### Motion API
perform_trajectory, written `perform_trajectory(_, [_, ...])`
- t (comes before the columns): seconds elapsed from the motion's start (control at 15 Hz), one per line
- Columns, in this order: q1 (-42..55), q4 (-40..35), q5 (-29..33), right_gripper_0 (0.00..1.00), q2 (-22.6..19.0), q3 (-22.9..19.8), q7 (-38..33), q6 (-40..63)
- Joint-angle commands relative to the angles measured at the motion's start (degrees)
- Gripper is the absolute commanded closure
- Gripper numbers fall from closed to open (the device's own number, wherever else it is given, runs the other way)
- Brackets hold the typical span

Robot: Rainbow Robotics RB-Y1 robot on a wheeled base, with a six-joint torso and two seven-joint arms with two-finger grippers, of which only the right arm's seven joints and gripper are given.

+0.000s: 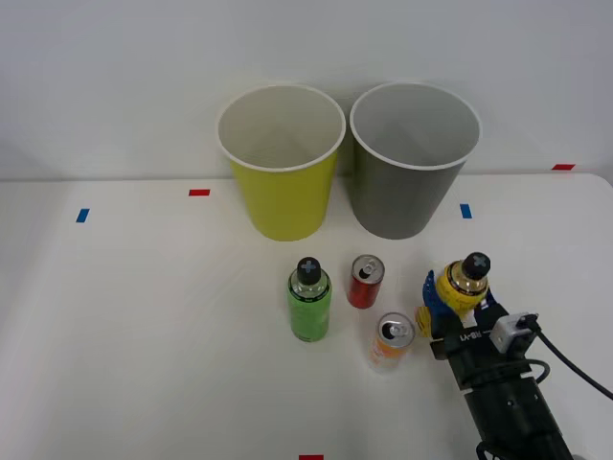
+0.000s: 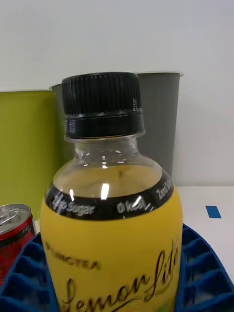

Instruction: Put cans in the gray bin, plastic bottles in the light green bin

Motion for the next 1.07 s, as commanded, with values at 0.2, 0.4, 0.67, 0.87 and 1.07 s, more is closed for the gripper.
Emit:
perform_trajectory(0.2, [0.17, 0.01, -0.85, 1.00, 0.26, 0.02, 0.83, -0.10])
perform_trajectory(0.4, [0.61, -0.08, -1.55, 1.00, -0.27, -0.06, 0.83, -0.89])
perform_trajectory(0.67, [4.83, -5.71, -5.33, 1.00, -5.01, -0.68, 0.21, -0.98])
perform_trajectory(0.87, [7.55, -12.91, -10.43, 1.00, -9.14, 0.64, -0.23, -0.63])
perform_trajectory(1.07, [7.29, -22.05, -16.14, 1.00, -11.69, 0.55, -0.67, 6.23])
